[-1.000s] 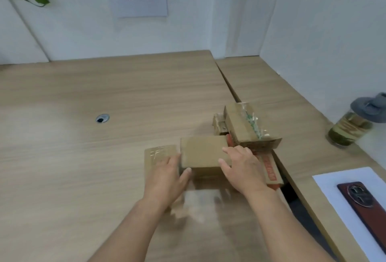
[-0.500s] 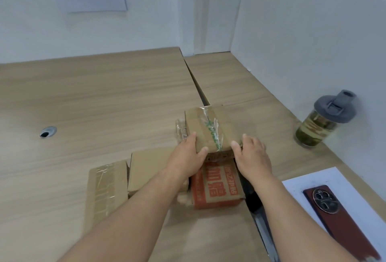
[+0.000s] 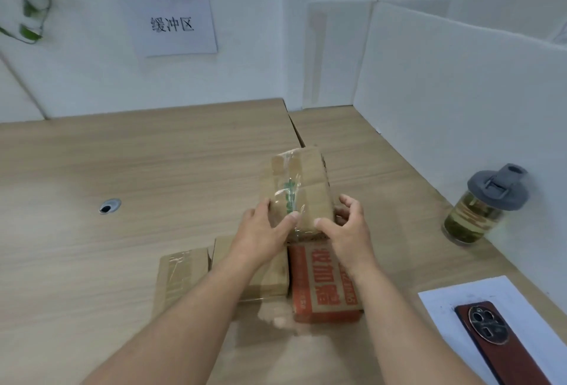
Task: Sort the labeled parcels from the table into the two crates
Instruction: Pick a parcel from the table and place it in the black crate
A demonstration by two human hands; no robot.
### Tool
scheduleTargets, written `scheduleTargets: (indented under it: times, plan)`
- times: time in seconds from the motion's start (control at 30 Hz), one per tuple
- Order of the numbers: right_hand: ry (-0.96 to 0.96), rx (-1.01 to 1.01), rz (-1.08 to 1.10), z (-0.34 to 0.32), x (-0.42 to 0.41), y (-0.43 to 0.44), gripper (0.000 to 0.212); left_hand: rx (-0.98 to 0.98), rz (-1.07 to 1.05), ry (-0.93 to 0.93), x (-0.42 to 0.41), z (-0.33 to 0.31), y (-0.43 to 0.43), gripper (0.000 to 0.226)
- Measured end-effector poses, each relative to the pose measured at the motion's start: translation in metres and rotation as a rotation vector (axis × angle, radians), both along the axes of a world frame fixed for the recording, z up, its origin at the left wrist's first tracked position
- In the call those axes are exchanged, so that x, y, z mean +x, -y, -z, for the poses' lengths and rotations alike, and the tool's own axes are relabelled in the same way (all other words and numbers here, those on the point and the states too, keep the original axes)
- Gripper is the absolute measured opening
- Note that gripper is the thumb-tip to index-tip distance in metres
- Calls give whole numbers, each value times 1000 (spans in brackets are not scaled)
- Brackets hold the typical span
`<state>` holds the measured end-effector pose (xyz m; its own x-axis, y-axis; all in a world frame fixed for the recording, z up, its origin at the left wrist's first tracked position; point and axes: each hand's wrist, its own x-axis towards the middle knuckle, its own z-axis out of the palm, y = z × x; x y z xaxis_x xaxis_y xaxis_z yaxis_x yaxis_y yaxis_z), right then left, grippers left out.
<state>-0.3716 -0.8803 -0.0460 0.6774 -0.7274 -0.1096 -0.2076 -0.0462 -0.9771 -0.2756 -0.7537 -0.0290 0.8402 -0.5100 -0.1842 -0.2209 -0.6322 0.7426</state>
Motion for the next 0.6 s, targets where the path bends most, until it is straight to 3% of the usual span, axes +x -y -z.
scheduleTargets:
  times: [0.1, 0.2, 0.27, 0.4, 0.47, 0.6]
  plan:
    - [9, -131, -112, -12, 8, -23, 94, -58, -59, -52, 3, -13, -12, 99]
    - [74, -173, -235, -24, 12, -44, 87, -169, -141, -131, 10, -17, -27, 122]
    - [185, -69, -337, -29, 14, -56, 76, -273, -165, -211, 10, -21, -40, 112]
    - [335, 207, -527, -41, 18, -72, 56, -496, -146, -331, 3, -31, -64, 58]
    - [338, 171, -569, -44, 21, -80, 38, -566, -191, -375, 1, -32, -75, 48]
    - [280, 107, -490, -33, 33, -96, 28, -642, -251, -392, -2, -35, -102, 50]
